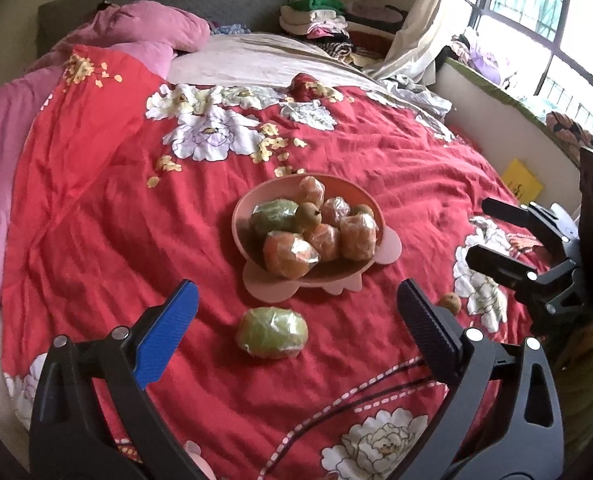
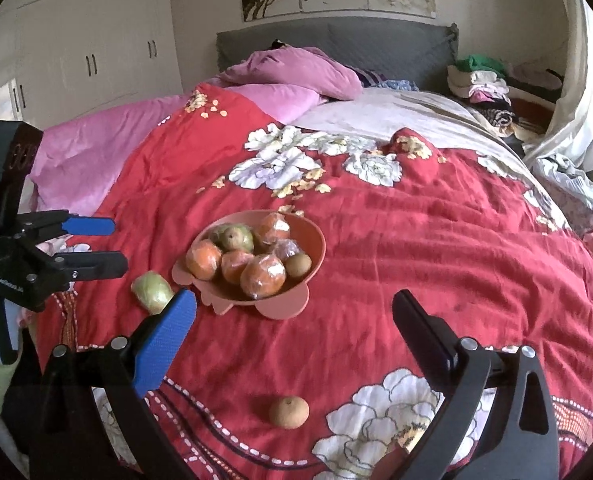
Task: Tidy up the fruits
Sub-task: 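Grasp a small brown fruit with the right tool while the left tool grasps another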
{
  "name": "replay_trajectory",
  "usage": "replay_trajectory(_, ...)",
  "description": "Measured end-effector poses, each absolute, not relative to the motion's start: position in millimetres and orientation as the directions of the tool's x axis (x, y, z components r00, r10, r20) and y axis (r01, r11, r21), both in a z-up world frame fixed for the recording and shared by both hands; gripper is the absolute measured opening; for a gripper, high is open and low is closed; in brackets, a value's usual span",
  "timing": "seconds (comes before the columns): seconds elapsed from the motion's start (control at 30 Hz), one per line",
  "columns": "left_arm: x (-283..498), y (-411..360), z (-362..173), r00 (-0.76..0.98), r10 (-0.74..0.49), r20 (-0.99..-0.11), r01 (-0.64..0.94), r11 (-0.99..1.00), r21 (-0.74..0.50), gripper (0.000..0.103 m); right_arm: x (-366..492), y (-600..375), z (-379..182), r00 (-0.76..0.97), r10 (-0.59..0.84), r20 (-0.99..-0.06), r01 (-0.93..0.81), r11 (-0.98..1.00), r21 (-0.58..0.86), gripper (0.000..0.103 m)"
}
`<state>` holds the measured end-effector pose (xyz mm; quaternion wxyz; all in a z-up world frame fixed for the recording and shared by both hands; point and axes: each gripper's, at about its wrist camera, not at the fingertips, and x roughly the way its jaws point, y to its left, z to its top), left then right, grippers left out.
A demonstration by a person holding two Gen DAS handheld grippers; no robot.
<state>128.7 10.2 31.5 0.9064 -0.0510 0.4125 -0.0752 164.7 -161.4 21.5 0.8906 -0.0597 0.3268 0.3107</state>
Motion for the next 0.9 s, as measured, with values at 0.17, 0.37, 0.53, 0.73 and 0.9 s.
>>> replay_trajectory(0.17, 123.7, 6.1, 27.3, 0.639, -0.178, -0.748, 0.105, 0.984, -0.145, 0.093, 159.1, -162.7, 16.3, 0.580, 0.514, -0.632, -0.589, 0.801, 0.110, 0.098)
replay_trajectory(0.37, 119.4, 5.1, 23.2, 0.632, -0.174, -0.756, 0.108, 0.985, -0.136, 0.093, 151.6, -165.7, 11.1, 0.576, 0.501, -0.646, -0.577, 0.809, 0.114, 0.098)
replay_trajectory(0.53, 116.2, 6.5, 17.6, 0.624, -0.171, -0.763, 0.104, 0.985, -0.136, 0.093, 147.4, -168.6, 4.1, 0.565, 0.485, -0.667, -0.565, 0.817, 0.116, 0.098)
replay_trajectory(0.73, 113.3, 10.4, 6.6, 0.610, -0.170, -0.774, 0.092, 0.985, -0.143, 0.093, 140.8, -168.4, -11.5, 0.532, 0.462, -0.710, -0.561, 0.820, 0.113, 0.098)
replay_trajectory(0.9, 110.7, 14.4, 0.8, 0.612, -0.164, -0.774, 0.080, 0.986, -0.146, 0.093, 136.4, -168.9, -22.4, 0.516, 0.435, -0.738, -0.545, 0.831, 0.109, 0.097)
